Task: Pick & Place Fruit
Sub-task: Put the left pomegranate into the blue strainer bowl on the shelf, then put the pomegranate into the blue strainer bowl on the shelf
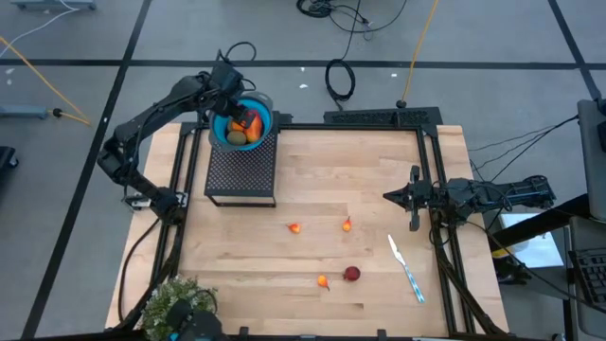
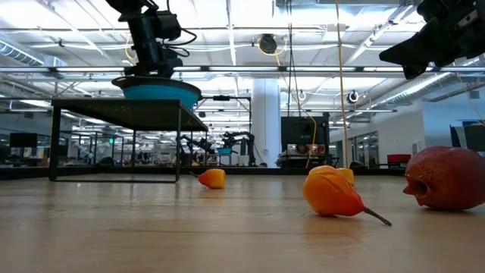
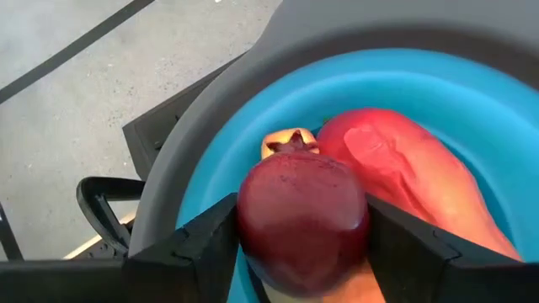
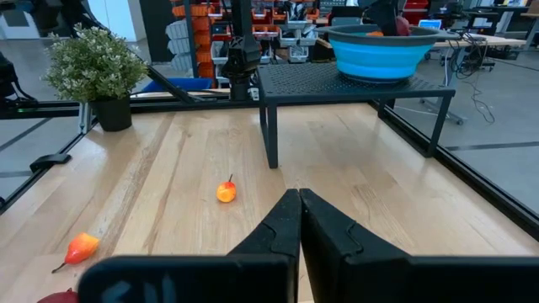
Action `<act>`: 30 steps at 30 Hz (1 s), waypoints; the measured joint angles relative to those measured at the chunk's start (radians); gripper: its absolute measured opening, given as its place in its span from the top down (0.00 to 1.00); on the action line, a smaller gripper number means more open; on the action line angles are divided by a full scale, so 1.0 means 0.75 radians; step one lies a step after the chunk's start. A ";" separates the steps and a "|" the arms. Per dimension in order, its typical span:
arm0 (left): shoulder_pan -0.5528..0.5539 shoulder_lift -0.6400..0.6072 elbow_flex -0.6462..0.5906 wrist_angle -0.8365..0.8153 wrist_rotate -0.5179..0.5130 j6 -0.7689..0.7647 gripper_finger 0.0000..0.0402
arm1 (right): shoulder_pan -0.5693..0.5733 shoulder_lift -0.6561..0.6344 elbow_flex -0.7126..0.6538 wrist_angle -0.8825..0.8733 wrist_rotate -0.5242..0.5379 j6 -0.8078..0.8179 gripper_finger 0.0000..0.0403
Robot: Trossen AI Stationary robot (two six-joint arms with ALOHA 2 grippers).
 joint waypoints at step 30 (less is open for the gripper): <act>-0.337 -0.446 0.077 0.003 0.077 -0.234 0.46 | 0.000 0.001 0.000 0.020 -0.005 0.000 1.00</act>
